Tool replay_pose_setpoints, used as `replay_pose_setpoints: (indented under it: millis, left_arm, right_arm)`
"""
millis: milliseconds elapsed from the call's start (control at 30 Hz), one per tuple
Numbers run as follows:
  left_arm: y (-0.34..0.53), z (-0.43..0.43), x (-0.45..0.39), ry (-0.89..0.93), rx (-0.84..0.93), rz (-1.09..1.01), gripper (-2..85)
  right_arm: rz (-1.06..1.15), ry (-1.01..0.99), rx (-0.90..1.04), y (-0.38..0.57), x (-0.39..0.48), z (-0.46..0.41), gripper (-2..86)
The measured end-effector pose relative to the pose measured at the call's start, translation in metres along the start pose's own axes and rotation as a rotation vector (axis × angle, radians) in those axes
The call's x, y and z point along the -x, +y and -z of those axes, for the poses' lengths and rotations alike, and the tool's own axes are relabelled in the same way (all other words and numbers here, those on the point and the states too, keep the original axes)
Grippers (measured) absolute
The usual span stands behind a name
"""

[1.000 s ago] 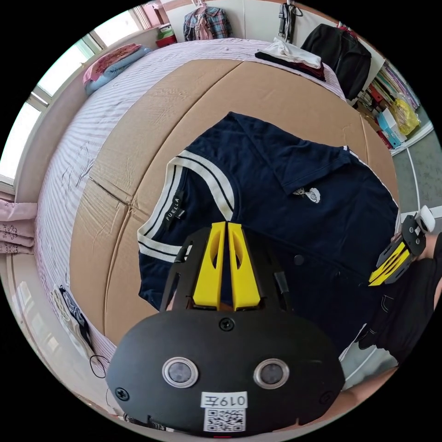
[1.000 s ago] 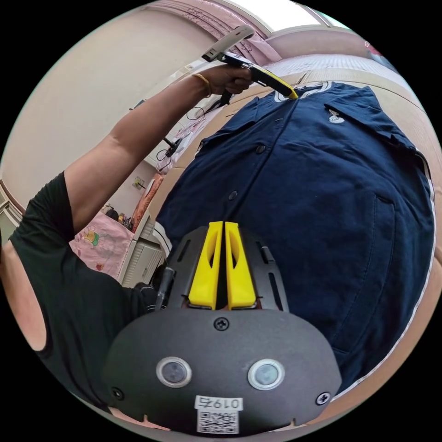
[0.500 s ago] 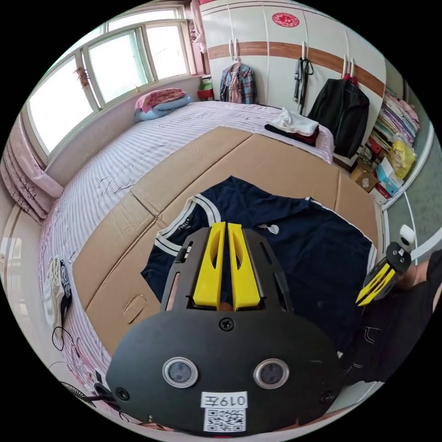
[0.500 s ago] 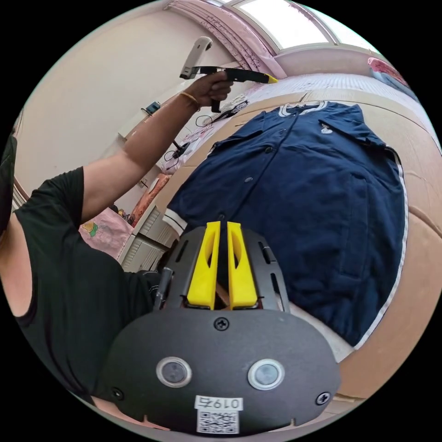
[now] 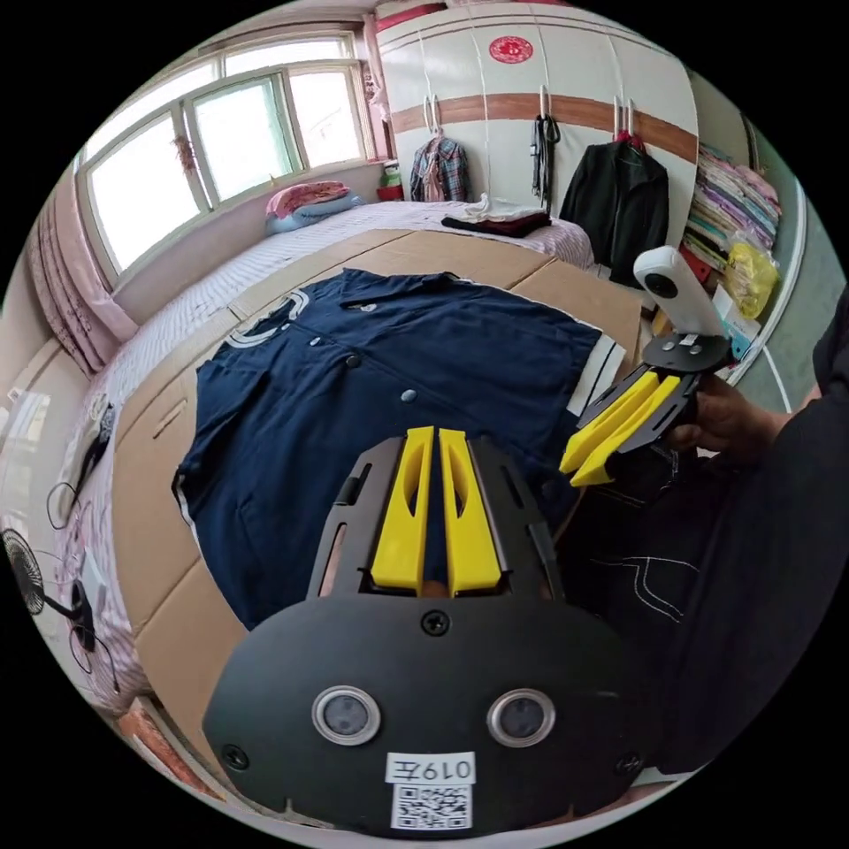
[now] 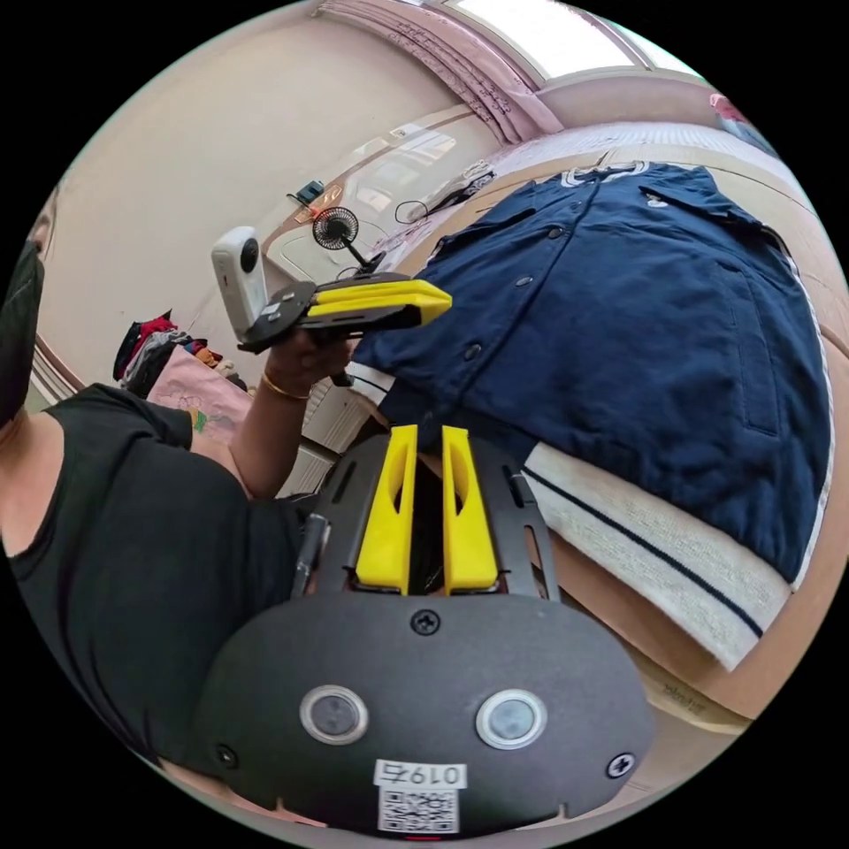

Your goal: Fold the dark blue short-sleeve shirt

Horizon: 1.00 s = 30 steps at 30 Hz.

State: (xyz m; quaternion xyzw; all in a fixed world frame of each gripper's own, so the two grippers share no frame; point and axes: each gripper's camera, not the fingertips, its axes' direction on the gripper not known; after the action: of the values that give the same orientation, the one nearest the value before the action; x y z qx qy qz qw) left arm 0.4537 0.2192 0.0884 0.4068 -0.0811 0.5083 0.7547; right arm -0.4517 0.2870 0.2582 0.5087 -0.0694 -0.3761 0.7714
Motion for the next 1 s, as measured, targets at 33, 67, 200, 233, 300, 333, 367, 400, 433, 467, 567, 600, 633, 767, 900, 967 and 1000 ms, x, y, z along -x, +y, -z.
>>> replay_pose_setpoints:
  millis: [33, 67, 200, 233, 300, 333, 367, 400, 433, 467, 567, 600, 633, 767, 900, 967, 1000]
  left_arm:
    - [0.005, 0.007, 0.000, 0.040, -0.013, 0.037, 1.2]
    - [0.007, 0.013, -0.002, 0.062, -0.015, 0.056, 1.2]
    - [0.011, 0.028, -0.022, 0.044, -0.001, 0.027, 1.3]
    - [0.012, 0.032, -0.029, 0.028, 0.007, 0.018, 1.3]
    - [0.015, 0.040, -0.040, 0.019, 0.011, 0.004, 1.2]
    - [0.017, 0.044, -0.046, 0.020, 0.020, -0.005, 1.2]
    - [0.019, 0.048, -0.052, 0.008, 0.033, -0.011, 1.2]
    - [0.019, 0.050, -0.055, -0.001, 0.040, -0.014, 1.2]
    - [0.021, 0.054, -0.061, -0.014, 0.051, -0.021, 1.1]
    - [0.023, 0.059, -0.066, -0.021, 0.054, -0.028, 1.0]
    - [0.027, 0.074, -0.074, -0.025, 0.056, -0.023, 0.9]
    - [0.028, 0.077, -0.075, -0.022, 0.057, -0.017, 0.9]
    - [0.030, 0.082, -0.077, -0.018, 0.059, -0.006, 0.9]
    - [0.038, 0.099, -0.085, -0.006, 0.058, 0.016, 0.8]
    - [0.043, 0.112, -0.095, -0.018, 0.068, 0.009, 0.7]
    - [0.046, 0.122, -0.102, -0.033, 0.074, -0.001, 0.6]
    - [0.047, 0.125, -0.104, -0.036, 0.076, -0.002, 0.6]
  right_arm:
    - [-0.006, 0.000, -0.002, 0.000, 0.001, 0.002, 5.5]
    - [-0.014, 0.004, 0.001, 0.000, 0.000, 0.004, 5.3]
    - [-0.055, -0.021, -0.013, 0.003, -0.005, 0.015, 3.7]
    - [-0.064, -0.010, -0.031, 0.006, -0.005, 0.022, 3.7]
    - [-0.064, -0.004, -0.033, 0.008, -0.004, 0.026, 3.7]
    - [-0.062, -0.010, -0.024, 0.009, -0.003, 0.025, 3.9]
    - [-0.057, -0.009, -0.022, 0.009, -0.001, 0.025, 4.1]
    - [-0.053, -0.009, -0.021, 0.009, 0.001, 0.025, 4.3]
    - [-0.043, -0.015, -0.021, 0.009, 0.003, 0.025, 4.5]
    - [-0.039, -0.020, -0.023, 0.010, 0.005, 0.025, 4.9]
    - [-0.031, -0.012, -0.020, 0.012, 0.008, 0.030, 4.8]
    - [-0.032, -0.013, -0.018, 0.013, 0.007, 0.031, 4.5]
    - [-0.034, -0.020, -0.011, 0.014, 0.006, 0.033, 3.8]
    - [-0.035, -0.049, 0.010, 0.020, 0.004, 0.039, 1.4]
    - [-0.035, -0.048, 0.032, 0.019, 0.006, 0.040, 0.3]
    - [-0.014, 0.000, 0.045, 0.019, 0.011, 0.043, -0.4]
    - [-0.005, 0.009, 0.044, 0.019, 0.014, 0.045, -0.5]
